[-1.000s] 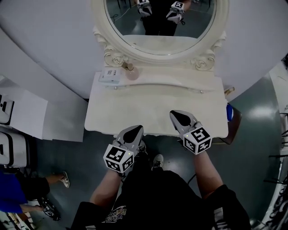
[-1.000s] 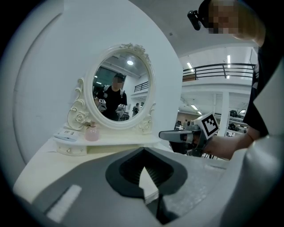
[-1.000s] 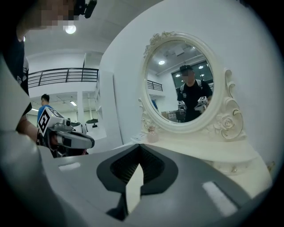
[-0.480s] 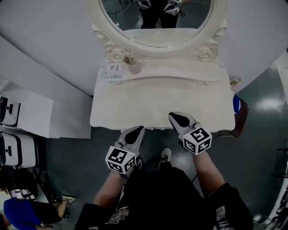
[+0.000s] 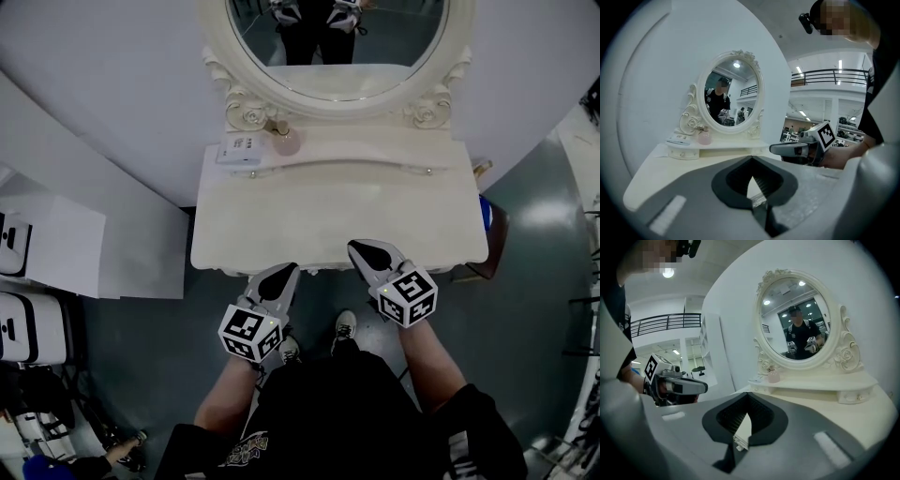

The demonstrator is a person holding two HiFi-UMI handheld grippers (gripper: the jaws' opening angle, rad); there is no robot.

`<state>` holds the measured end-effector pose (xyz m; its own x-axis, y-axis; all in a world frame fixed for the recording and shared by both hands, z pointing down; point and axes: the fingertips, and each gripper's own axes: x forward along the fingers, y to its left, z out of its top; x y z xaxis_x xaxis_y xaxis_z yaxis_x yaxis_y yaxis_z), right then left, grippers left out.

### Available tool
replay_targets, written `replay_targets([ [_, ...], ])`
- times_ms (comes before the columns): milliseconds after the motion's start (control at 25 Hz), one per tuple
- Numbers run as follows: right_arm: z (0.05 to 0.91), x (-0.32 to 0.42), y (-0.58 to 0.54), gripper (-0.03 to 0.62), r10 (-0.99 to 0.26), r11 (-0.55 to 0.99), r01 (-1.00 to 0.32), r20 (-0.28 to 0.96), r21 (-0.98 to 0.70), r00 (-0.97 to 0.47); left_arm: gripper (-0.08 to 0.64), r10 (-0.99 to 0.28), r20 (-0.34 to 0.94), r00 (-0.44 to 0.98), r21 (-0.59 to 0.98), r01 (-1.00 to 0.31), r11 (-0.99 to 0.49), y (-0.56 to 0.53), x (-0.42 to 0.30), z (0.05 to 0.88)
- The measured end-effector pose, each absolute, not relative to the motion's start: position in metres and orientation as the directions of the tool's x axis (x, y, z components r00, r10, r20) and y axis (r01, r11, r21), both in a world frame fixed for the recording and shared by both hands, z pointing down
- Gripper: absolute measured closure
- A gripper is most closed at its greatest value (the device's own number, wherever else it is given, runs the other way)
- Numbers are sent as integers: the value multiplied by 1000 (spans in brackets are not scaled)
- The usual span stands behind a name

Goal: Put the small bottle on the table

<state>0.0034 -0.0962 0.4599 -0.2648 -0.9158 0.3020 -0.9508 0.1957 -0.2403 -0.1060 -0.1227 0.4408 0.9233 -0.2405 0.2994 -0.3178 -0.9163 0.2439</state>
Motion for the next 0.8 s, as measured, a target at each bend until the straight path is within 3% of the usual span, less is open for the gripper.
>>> replay_targets([
  [800,461,-124,-71,569,-932,52,-974,340,-222,-128,560,-106,257,961,287,-180,-941,-123,-215,448],
])
